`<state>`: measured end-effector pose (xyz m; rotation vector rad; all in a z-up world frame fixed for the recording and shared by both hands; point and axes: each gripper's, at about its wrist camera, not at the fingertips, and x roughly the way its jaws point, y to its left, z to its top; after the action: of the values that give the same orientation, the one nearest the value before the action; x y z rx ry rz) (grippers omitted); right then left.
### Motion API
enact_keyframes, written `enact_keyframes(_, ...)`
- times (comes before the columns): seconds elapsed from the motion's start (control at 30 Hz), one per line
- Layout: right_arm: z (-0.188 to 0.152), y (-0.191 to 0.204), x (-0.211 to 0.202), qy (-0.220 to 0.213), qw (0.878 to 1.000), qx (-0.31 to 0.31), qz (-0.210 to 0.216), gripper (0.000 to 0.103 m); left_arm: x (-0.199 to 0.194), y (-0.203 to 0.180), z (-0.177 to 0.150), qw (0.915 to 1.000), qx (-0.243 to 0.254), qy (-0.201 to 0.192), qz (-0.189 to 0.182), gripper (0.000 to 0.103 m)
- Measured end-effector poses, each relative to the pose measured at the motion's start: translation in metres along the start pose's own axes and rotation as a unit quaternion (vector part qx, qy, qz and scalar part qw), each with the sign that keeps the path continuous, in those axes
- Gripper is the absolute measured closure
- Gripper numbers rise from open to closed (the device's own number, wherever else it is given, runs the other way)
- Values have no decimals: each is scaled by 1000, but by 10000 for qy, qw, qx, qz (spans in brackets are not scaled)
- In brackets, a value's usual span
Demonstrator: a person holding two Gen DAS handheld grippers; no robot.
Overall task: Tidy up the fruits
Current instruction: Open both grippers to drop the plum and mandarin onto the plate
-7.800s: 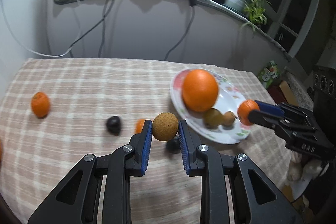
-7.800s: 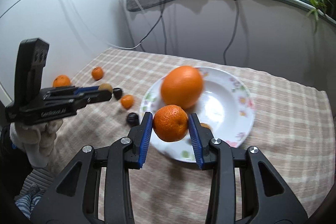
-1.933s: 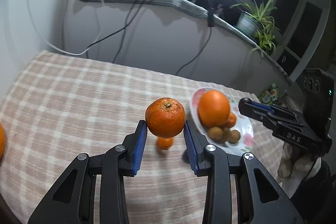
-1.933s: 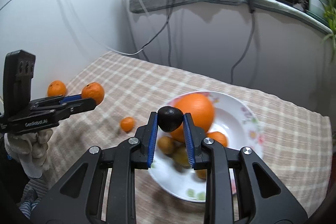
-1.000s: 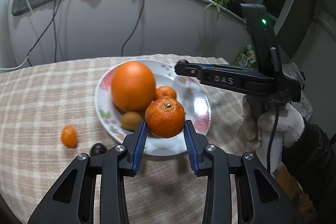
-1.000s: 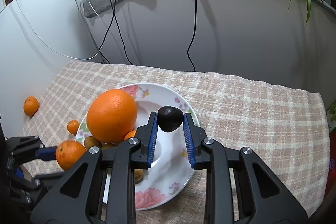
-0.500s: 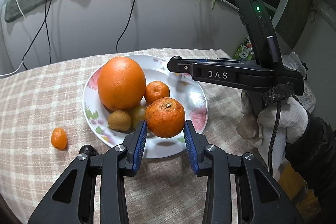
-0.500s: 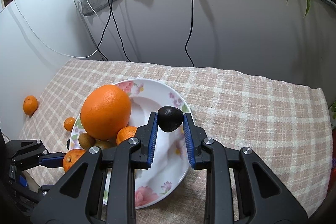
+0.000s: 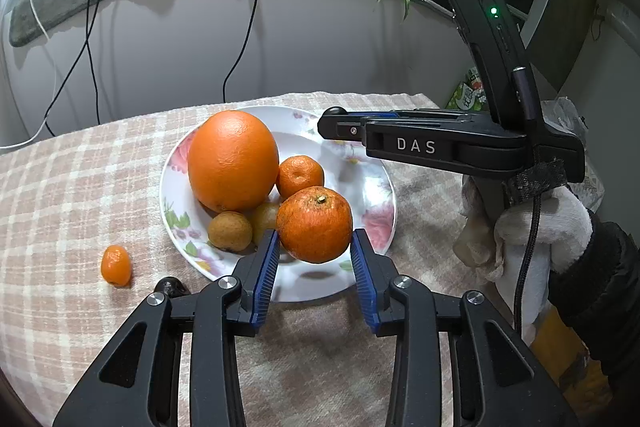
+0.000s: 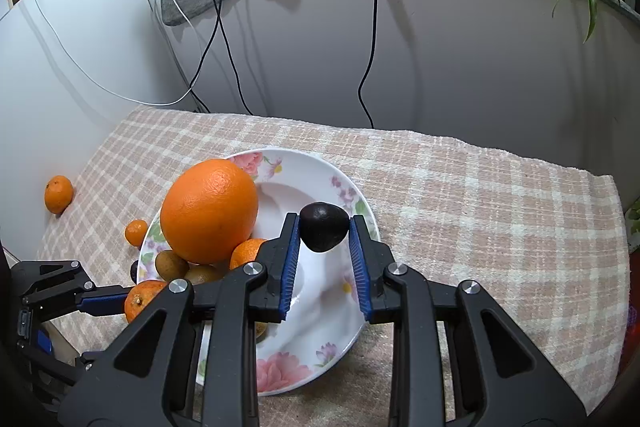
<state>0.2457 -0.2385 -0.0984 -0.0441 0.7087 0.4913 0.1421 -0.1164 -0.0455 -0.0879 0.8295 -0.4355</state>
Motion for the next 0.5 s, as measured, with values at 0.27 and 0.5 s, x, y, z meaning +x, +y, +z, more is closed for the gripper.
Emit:
enact_keyframes(0.27, 1, 0, -8, -189, 9998, -41, 32, 34, -6, -1, 2, 9999, 64, -119, 75, 39)
enact_keyframes(0.5, 2, 1, -14, -261, 9996, -119, -64, 11, -10, -1, -1, 9993, 63, -131, 353, 23)
